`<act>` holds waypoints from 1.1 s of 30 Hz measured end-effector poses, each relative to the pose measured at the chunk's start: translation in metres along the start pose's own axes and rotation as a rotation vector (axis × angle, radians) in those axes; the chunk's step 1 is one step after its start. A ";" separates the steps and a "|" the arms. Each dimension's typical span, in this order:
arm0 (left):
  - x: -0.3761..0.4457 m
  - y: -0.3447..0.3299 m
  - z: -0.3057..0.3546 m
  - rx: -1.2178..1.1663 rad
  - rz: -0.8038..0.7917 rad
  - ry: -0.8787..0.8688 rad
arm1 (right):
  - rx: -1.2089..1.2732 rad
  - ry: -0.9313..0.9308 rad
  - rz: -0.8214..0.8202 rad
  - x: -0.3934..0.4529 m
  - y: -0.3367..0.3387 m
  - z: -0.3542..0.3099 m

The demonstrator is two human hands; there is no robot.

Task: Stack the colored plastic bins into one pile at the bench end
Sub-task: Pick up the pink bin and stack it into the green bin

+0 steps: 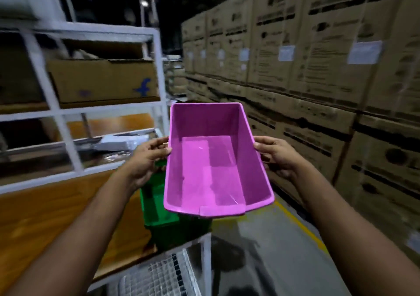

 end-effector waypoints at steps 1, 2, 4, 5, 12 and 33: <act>0.001 0.010 0.006 0.001 0.050 -0.012 | -0.010 -0.009 -0.048 0.018 -0.011 -0.002; 0.001 0.020 0.010 0.004 0.099 -0.021 | -0.015 -0.012 -0.099 0.037 -0.023 -0.005; 0.000 0.038 0.015 0.006 0.188 -0.014 | -0.027 -0.015 -0.182 0.068 -0.045 -0.007; -0.001 0.048 0.016 0.010 0.236 -0.006 | -0.037 -0.023 -0.220 0.081 -0.056 -0.007; -0.006 0.096 0.015 0.046 0.398 0.025 | -0.044 -0.085 -0.325 0.137 -0.107 0.018; 0.006 0.141 -0.074 0.061 0.491 0.217 | -0.166 -0.193 -0.309 0.148 -0.121 0.093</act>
Point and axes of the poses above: each hand's wrist, its own x-axis towards the middle knuckle, its own y-axis out of the back of the hand, z = x × y, the point moved 9 cm from there along x, towards the middle knuckle, and after that the axes turned 3 degrees about -x, right-handed, at the moved point
